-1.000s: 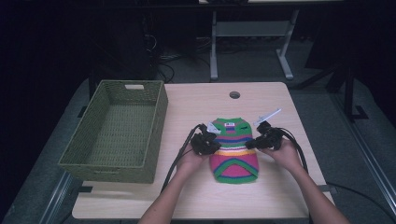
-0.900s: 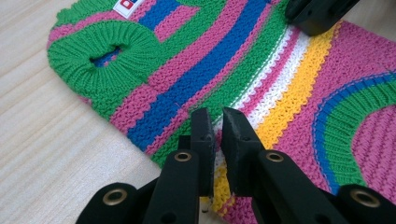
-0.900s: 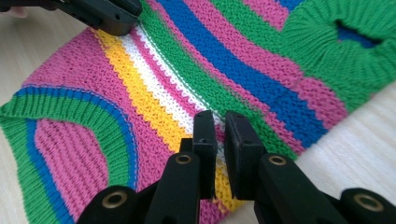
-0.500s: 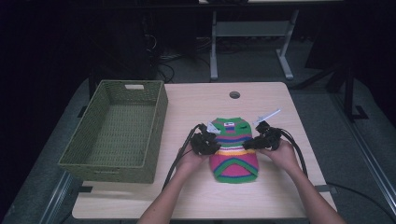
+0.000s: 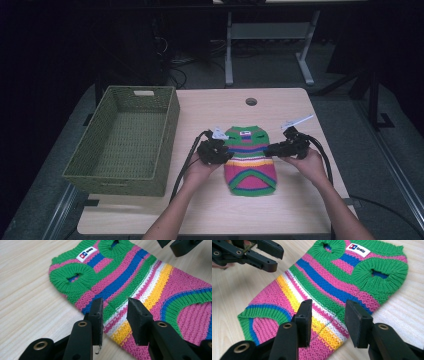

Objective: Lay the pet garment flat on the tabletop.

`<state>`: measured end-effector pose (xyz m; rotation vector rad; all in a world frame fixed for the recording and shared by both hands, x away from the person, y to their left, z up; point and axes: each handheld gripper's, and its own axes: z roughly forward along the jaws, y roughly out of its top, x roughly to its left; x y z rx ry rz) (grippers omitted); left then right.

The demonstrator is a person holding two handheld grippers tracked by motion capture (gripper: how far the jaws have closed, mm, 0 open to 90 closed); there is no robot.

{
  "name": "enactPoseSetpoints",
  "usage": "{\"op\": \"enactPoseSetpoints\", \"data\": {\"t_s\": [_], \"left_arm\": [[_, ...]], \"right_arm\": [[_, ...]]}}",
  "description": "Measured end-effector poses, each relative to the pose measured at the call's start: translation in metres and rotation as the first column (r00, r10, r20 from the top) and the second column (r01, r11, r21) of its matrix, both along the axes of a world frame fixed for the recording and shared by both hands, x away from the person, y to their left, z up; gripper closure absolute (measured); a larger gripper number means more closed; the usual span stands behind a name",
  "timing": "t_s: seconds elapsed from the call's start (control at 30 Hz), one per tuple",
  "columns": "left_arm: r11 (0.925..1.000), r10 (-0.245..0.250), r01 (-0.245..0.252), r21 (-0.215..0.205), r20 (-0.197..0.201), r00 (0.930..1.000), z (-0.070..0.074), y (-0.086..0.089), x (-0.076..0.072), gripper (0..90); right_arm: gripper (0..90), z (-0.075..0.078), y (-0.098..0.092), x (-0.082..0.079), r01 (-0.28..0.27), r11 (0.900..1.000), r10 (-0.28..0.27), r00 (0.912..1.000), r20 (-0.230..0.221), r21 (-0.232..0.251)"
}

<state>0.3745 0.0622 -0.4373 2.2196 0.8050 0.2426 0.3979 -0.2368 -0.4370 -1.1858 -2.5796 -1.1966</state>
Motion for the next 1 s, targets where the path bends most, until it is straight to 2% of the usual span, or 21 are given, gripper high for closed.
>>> {"op": "enactPoseSetpoints", "data": {"t_s": [0.23,0.53,1.0], "left_arm": [[0.9998,0.009,-0.009,-0.02,-0.002,1.0,0.001,0.008,-0.002,64.6],[0.9994,0.001,-0.001,-0.033,0.0,1.0,0.001,0.013,-0.005,62.4],[0.9985,-0.029,0.03,-0.046,0.005,0.9996,0.008,0.015,-0.014,57.0]], "right_arm": [[53.7,0.002,-0.006,-0.003,0.002,1.0,-0.002,1.0,0.005,-0.008],[53.5,0.003,-0.009,-0.007,-0.013,1.0,0.013,0.9999,0.011,-0.016],[47.2,0.007,-0.024,-0.02,-0.017,1.0,0.017,0.9996,0.023,0.005]]}}
